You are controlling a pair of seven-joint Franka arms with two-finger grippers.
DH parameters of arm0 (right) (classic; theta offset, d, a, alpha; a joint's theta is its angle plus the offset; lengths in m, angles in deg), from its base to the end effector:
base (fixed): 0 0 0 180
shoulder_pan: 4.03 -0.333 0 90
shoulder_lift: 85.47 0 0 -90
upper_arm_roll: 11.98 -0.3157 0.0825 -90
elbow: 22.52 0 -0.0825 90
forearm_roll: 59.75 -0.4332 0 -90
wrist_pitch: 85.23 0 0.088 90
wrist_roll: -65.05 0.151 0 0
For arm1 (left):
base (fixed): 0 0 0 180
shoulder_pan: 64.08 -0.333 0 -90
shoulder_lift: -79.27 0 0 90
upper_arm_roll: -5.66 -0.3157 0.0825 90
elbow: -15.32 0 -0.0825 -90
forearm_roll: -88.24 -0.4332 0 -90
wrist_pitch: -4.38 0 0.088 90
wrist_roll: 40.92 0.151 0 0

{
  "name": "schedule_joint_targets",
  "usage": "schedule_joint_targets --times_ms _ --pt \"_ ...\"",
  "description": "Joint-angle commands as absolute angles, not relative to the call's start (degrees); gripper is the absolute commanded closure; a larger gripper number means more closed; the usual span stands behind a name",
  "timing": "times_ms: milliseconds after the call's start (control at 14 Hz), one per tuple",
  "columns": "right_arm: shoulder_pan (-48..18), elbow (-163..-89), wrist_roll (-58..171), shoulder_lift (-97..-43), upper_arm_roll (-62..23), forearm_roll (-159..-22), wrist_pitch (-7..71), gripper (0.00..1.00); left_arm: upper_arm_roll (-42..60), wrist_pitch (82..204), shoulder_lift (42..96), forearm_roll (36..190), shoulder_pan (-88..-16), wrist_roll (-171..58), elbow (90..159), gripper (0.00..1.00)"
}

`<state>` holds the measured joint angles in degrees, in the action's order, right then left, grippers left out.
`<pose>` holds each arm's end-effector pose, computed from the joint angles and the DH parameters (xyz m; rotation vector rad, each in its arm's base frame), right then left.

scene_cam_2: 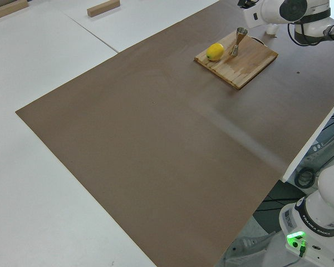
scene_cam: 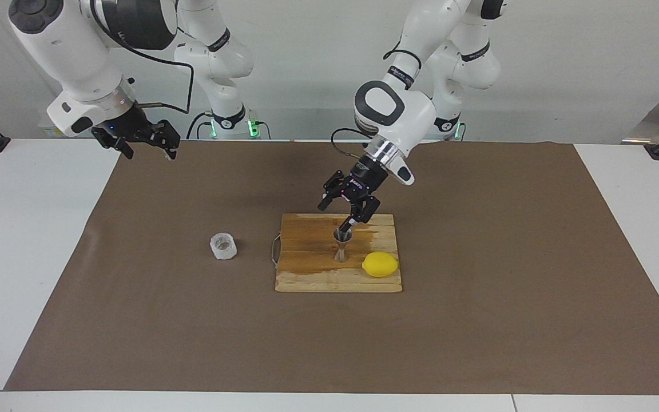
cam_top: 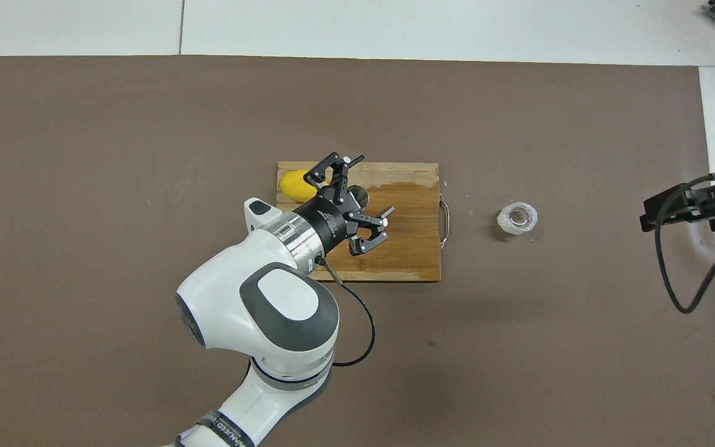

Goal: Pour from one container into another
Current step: 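Lower the metal cup onto the board and open the left gripper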

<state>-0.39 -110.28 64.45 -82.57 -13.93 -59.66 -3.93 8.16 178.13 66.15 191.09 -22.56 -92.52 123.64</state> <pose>0.5945 -0.0182 0.5583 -3.1276 0.0298 0.2559 0.5469 -0.4306 0.3688 1.2472 1.6972 -0.3161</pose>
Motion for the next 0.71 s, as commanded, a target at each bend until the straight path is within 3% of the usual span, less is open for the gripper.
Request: schedule_joint_targets --times_ms 0,285,641 --pt "0.54 -110.94 63.38 -83.36 -14.35 -61.16 -4.11 0.00 7.95 177.97 66.88 182.24 -22.68 -91.45 124.13 0.00" --pt "0.54 -110.94 63.29 -83.36 -14.35 -61.16 -4.11 0.00 6.81 170.89 66.96 163.80 -25.48 -91.36 123.95 0.00" --pt "0.54 -110.94 63.29 -83.36 -14.35 -61.16 -4.11 0.00 6.71 140.95 66.53 121.29 -34.01 -89.97 114.49 0.00"
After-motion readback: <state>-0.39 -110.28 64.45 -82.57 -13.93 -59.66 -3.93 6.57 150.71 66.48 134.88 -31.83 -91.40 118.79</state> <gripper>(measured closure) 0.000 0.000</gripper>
